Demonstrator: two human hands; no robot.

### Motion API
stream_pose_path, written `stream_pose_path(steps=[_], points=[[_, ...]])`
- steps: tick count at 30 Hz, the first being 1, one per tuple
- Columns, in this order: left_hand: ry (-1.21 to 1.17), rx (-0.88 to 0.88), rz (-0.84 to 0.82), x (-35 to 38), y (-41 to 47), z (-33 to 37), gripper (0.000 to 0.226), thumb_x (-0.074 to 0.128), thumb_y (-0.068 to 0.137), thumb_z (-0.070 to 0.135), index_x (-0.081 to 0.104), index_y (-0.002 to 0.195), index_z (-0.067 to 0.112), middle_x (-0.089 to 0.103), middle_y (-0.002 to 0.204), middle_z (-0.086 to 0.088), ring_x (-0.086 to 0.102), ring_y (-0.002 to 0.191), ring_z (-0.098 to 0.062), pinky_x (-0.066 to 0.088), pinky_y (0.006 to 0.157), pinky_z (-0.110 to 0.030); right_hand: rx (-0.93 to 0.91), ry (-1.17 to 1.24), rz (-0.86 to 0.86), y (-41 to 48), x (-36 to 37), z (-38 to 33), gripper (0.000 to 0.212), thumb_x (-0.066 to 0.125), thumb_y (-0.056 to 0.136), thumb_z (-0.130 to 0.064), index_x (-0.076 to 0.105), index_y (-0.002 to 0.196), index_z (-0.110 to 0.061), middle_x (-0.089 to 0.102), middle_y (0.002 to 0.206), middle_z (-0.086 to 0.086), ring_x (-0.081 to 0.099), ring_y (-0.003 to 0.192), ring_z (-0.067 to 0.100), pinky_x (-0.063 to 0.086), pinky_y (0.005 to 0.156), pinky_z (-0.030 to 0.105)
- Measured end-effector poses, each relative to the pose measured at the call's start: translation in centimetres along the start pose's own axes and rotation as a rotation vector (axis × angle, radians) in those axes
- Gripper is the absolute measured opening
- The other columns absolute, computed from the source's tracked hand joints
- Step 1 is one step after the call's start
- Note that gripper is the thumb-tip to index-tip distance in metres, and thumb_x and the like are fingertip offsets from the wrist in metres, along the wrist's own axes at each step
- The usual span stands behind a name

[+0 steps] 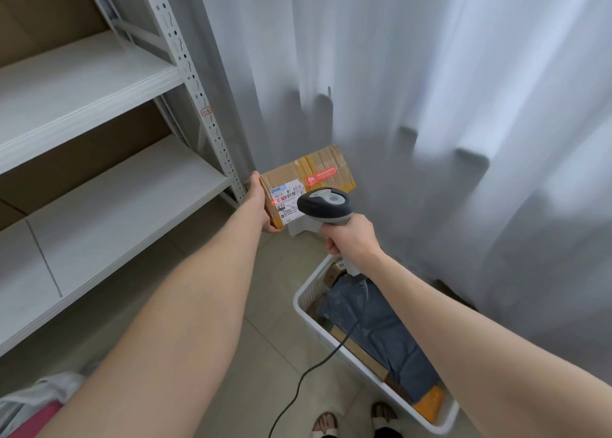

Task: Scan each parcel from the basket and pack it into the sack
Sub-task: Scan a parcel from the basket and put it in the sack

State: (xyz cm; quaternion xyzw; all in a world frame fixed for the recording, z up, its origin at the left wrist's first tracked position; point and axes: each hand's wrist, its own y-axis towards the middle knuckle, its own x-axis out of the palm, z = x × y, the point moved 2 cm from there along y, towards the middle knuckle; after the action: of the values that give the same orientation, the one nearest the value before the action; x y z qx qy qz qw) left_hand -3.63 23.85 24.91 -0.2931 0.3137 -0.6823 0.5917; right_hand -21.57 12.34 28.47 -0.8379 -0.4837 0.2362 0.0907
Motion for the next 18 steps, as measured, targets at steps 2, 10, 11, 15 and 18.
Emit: stream_pose_path(steps=[2, 10, 11, 15, 18], points=[[-0.007, -0.008, -0.011, -0.07, 0.32, 0.05, 0.073, 0.033, 0.078, 0.080, 0.063, 0.088, 0.014, 0.070, 0.065, -0.018, 0.062, 0.081, -0.036, 0.050, 0.061, -0.049, -0.006, 0.001, 0.006, -0.07, 0.05, 0.02, 0.012, 0.063, 0.078, -0.013, 0.065, 0.068, -0.009, 0.064, 0.052, 0.000, 0.059, 0.046, 0.009, 0.052, 0.056, 0.025], [-0.005, -0.005, -0.036, -0.39, 0.85, 0.31, 0.071, 0.032, 0.079, 0.078, 0.062, 0.090, 0.015, 0.069, 0.081, -0.017, 0.060, 0.082, -0.038, 0.049, 0.062, -0.055, -0.001, -0.024, 0.024, -0.11, 0.44, -0.43, 0.015, 0.062, 0.077, -0.014, 0.065, 0.064, -0.009, 0.064, 0.051, -0.001, 0.059, 0.045, 0.009, 0.053, 0.058, 0.026], [-0.004, -0.003, -0.036, -0.46, 0.88, 0.38, 0.071, 0.032, 0.079, 0.078, 0.062, 0.090, 0.014, 0.069, 0.078, -0.017, 0.060, 0.082, -0.038, 0.050, 0.061, -0.055, 0.000, -0.034, 0.024, -0.14, 0.48, -0.44, 0.015, 0.062, 0.077, -0.015, 0.064, 0.063, -0.010, 0.063, 0.049, -0.002, 0.058, 0.044, 0.008, 0.052, 0.057, 0.026], [-0.013, -0.012, -0.047, -0.69, 1.03, 0.69, 0.073, 0.031, 0.079, 0.079, 0.061, 0.092, 0.014, 0.068, 0.086, -0.018, 0.059, 0.084, -0.039, 0.050, 0.069, -0.056, -0.005, -0.054, 0.041, -0.28, 0.63, -0.34, 0.015, 0.062, 0.077, -0.016, 0.064, 0.062, -0.012, 0.063, 0.048, -0.003, 0.059, 0.044, 0.007, 0.054, 0.060, 0.027], [-0.015, -0.020, -0.061, -0.57, 1.03, 0.92, 0.073, 0.030, 0.079, 0.080, 0.060, 0.094, 0.014, 0.066, 0.092, -0.018, 0.059, 0.085, -0.039, 0.049, 0.071, -0.057, -0.014, -0.085, 0.070, -0.48, 0.68, -0.42, 0.016, 0.061, 0.076, -0.019, 0.064, 0.061, -0.013, 0.065, 0.051, -0.002, 0.061, 0.048, 0.010, 0.058, 0.068, 0.033]])
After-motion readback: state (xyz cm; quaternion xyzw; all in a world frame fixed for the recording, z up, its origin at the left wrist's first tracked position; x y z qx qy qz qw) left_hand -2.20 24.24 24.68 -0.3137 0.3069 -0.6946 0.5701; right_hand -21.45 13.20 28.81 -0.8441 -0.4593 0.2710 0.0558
